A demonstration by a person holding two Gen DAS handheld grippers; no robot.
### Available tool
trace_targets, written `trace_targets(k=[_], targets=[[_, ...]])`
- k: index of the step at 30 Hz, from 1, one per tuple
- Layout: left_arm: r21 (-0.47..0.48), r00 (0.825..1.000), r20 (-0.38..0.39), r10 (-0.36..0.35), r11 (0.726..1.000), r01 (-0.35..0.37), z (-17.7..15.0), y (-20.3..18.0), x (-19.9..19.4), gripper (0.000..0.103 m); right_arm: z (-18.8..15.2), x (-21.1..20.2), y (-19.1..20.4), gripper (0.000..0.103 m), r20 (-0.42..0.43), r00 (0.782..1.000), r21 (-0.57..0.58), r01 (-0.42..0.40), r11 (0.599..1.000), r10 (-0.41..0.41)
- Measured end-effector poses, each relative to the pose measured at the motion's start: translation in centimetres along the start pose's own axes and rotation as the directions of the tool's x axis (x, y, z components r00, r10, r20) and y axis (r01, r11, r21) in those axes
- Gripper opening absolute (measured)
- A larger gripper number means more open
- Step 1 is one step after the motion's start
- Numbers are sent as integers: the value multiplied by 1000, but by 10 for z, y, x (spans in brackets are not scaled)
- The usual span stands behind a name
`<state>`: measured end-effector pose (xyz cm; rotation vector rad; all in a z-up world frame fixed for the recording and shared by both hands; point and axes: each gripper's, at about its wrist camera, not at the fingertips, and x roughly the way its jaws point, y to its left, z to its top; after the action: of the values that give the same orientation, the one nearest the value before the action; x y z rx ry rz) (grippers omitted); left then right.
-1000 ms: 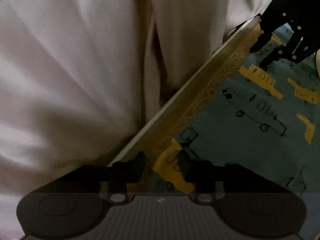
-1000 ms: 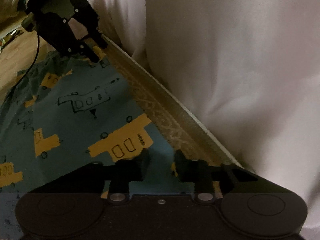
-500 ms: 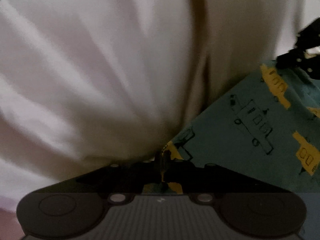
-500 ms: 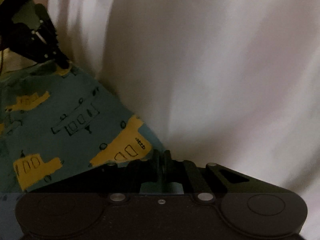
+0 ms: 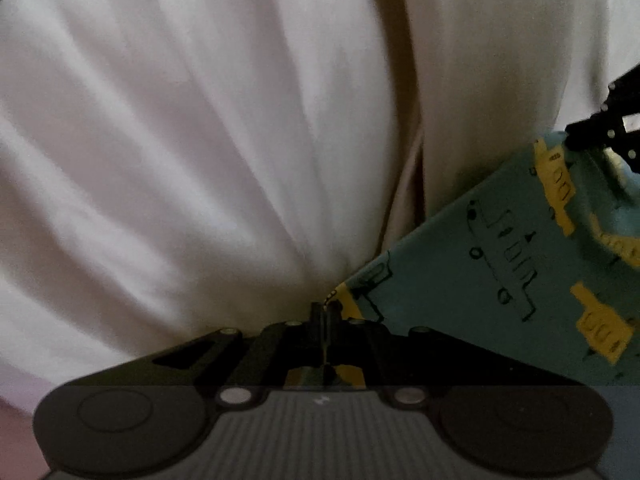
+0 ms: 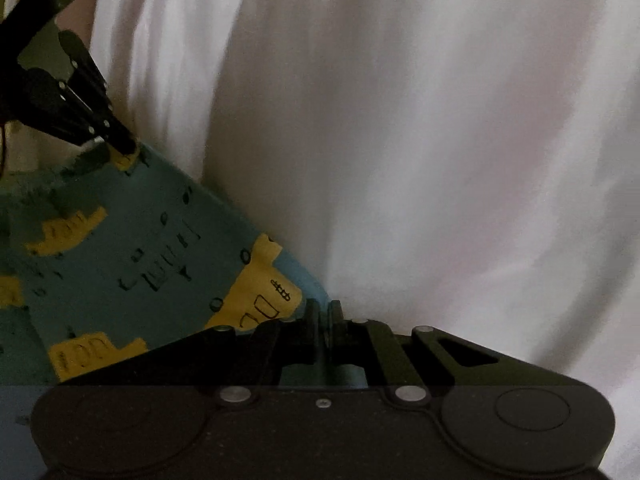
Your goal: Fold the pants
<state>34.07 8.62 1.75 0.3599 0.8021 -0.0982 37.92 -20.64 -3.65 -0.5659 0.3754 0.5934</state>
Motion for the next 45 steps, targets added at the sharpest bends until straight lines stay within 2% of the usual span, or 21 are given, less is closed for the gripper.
trace_targets(k=[4, 9, 13, 16, 18, 25, 30, 35, 39, 40, 41, 45], targets=[[9, 997, 73, -6, 1000, 5, -11, -1, -40, 1, -3, -43, 5, 3, 58, 998, -8, 14, 1000, -14], [20, 990, 140, -15, 1000, 12, -20, -4, -83, 1, -5, -85, 18, 3, 83, 996, 2, 17, 1000, -17], [35, 983, 183, -21, 999, 14, -29, -1, -120, 1, -8, -122, 40, 3, 101, 995, -6, 30, 1000, -29], [51, 977, 211, -25, 999, 15, -46, -11, -150, 1, -15, -141, 60, 3, 104, 994, -25, 44, 999, -41], [74, 974, 226, -31, 997, 14, -60, -20, -156, 1, -26, -156, 76, 3, 106, 993, -34, 52, 998, -48], [140, 973, 221, -62, 990, 31, -123, -57, -173, 1, -62, -196, 125, 3, 69, 997, 12, 31, 999, -32], [212, 978, 195, -69, 977, 27, -168, -82, -180, 1, -90, -201, 155, 1, 13, 1000, 34, 6, 999, -6], [188, 983, 168, -69, 982, 37, -193, -94, -178, 1, -109, -203, 179, 0, -24, 1000, 40, -12, 999, 12], [147, 986, 155, -60, 988, 37, -198, -93, -174, 1, -115, -201, 185, 0, -50, 998, 50, -42, 998, 45], [142, 987, 152, -58, 989, 36, -198, -92, -174, 1, -116, -201, 186, 6, -52, 997, 41, -49, 998, 51], [144, 987, 149, -59, 989, 37, -197, -91, -173, 1, -116, -201, 187, 17, -54, 997, 28, -58, 998, 60], [178, 990, 134, -54, 984, 29, -197, -93, -172, 1, -110, -192, 194, 27, -69, 990, -108, -127, 986, 120]])
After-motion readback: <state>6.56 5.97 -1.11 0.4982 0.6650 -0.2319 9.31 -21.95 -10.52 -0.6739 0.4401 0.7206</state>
